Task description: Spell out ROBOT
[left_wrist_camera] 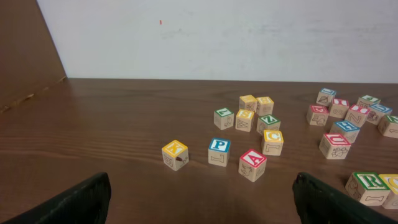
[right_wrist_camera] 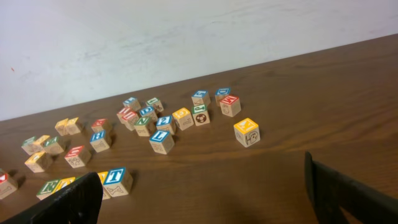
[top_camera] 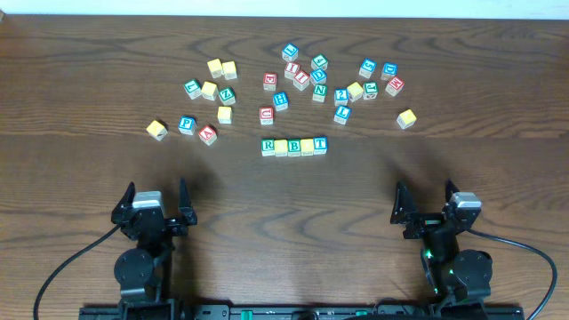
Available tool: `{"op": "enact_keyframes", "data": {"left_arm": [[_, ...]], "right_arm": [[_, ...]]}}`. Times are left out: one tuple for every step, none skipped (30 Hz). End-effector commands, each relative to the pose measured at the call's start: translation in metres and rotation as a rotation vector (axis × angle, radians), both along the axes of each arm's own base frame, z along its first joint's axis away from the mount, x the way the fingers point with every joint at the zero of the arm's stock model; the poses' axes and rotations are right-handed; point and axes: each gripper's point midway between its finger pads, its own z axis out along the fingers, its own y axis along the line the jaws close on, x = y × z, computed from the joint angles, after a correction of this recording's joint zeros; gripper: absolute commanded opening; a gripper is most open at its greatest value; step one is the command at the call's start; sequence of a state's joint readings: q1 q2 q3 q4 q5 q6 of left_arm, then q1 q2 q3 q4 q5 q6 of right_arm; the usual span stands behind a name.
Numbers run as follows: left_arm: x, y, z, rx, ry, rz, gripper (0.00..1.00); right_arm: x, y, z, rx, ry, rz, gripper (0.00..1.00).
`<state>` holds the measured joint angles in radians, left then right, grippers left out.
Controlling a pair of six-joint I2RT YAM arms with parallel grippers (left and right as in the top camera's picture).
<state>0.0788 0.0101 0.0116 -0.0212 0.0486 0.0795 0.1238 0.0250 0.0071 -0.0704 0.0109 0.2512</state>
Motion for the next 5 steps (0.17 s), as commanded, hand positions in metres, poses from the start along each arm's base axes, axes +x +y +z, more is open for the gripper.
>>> {"op": "enact_keyframes", "data": {"left_arm": [[-0.0018,0.0032,-0.0146,0.007,0.053,0.016,0.92],[-0.0018,0.0032,-0.0145,0.007,0.052,0.016,0.92],[-0.0018,0.0032,-0.0145,0.007,0.052,0.016,0.93],[-0.0018,0.0032,-0.0145,0.007,0.052,0.016,0.92],[-0.0018,0.0032,-0.0145,0.007,0.052,0.016,0.92]], "right_arm": [[-0.0003,0.0001,-0.0005,-0.012,-0.001,0.003,0.99],[-0.0003,0.0001,-0.0005,-0.012,-0.001,0.003,0.99],[-0.0003,0.0001,-0.0005,-0.012,-0.001,0.003,0.99],[-0.0003,0.0001,-0.0005,-0.012,-0.001,0.003,0.99],[-0.0003,0.0001,-0.0005,-0.012,-0.001,0.003,0.99]]}}
